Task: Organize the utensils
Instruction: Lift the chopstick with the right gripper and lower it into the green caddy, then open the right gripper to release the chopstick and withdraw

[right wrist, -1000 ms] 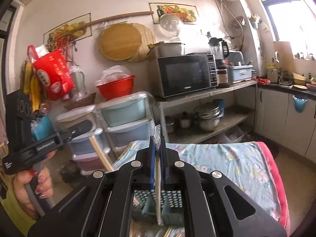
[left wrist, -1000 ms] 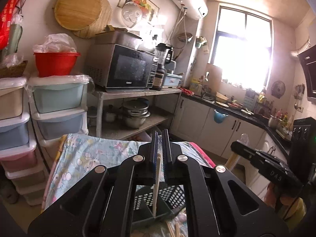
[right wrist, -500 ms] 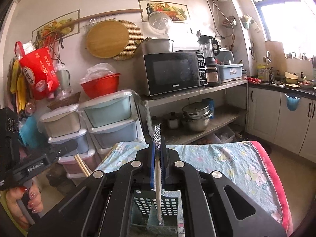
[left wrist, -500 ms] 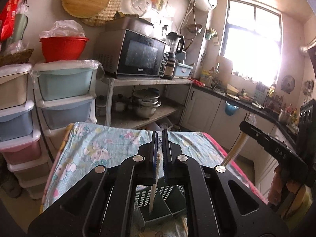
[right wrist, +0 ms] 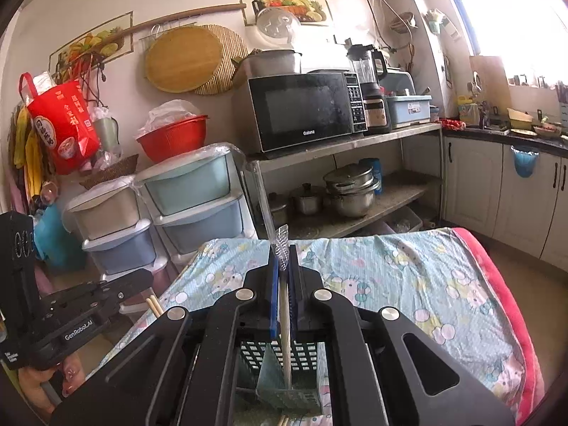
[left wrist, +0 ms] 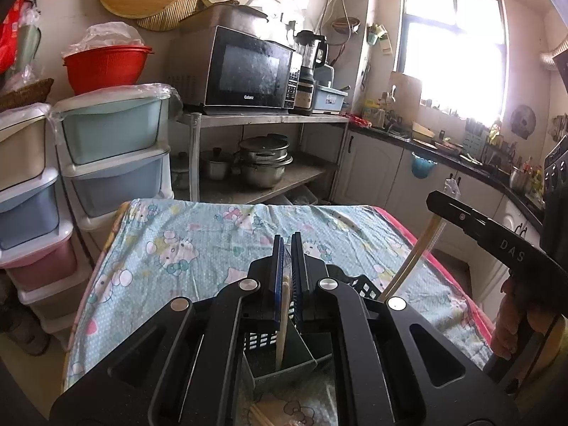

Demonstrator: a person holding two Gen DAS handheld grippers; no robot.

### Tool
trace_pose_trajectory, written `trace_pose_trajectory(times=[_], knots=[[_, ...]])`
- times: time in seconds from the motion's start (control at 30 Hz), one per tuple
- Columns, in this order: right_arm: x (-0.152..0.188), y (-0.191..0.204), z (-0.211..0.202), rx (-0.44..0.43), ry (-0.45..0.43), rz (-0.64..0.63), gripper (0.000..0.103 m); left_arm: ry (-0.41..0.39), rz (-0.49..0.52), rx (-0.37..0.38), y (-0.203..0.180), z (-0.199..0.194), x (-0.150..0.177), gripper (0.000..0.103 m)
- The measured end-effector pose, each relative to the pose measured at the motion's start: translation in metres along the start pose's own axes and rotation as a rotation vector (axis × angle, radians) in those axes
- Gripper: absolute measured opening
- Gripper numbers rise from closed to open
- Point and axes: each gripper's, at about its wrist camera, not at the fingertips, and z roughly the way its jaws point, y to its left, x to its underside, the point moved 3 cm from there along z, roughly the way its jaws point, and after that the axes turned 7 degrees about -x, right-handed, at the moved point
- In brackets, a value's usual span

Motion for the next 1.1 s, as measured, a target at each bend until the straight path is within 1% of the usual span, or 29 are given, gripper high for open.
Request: trace_pose_trajectory(times=[0.2, 0.27, 0.33, 0.4, 0.47, 0.53, 0.67, 0.7, 0.73, 0.77, 0.87, 0.93, 1.07, 1.1], knots=[[0.009, -0.002, -0.002, 0.003, 0.012, 0.011, 0.006, 0.002, 0.012, -0.010, -0.002, 0.000, 0.008, 0.003], [0.012, -0.003, -0.003, 0.004, 0.016, 0.014, 0.011, 0.001, 0.015, -0.014, -0.002, 0.000, 0.010, 0.003], [0.015, -0.005, -0.005, 0.007, 0.020, 0.021, 0.024, -0.003, 0.015, -0.017, -0.002, -0.001, 0.010, 0.003], [0.017, -0.007, -0.008, 0.005, 0.024, 0.028, 0.025, -0.005, 0.015, -0.019, -0.001, -0.001, 0.011, 0.003], [0.019, -0.008, -0.011, 0.002, 0.028, 0.033, 0.030, -0.007, 0.012, -0.021, 0.000, -0.003, 0.012, 0.003], [0.020, -0.007, -0.016, 0.004, 0.024, 0.033, 0.040, -0.007, 0.005, -0.028, 0.003, -0.004, 0.013, 0.003], [0.025, -0.006, -0.027, 0.023, 0.018, 0.013, 0.047, -0.007, -0.010, -0.033, 0.007, -0.007, 0.014, 0.004], [0.026, -0.005, -0.029, 0.028, 0.017, 0.009, 0.049, -0.007, -0.013, -0.036, 0.009, -0.008, 0.014, 0.008], [0.027, -0.005, -0.030, 0.031, 0.017, 0.006, 0.051, -0.006, -0.015, -0.039, 0.009, -0.009, 0.015, 0.015], [0.028, -0.005, -0.032, 0.036, 0.018, 0.000, 0.051, -0.006, -0.017, -0.043, 0.009, -0.010, 0.016, 0.018], [0.031, -0.004, -0.037, 0.053, 0.013, -0.017, 0.055, -0.013, -0.020, -0.053, 0.009, -0.014, 0.019, 0.025], [0.033, -0.002, -0.040, 0.064, 0.011, -0.029, 0.058, -0.018, -0.023, -0.055, 0.010, -0.016, 0.020, 0.033], [0.038, -0.001, -0.046, 0.075, 0.004, -0.041, 0.063, -0.032, -0.033, -0.064, 0.012, -0.022, 0.025, 0.043], [0.039, 0.000, -0.048, 0.075, 0.004, -0.042, 0.065, -0.035, -0.038, -0.064, 0.013, -0.024, 0.025, 0.047]])
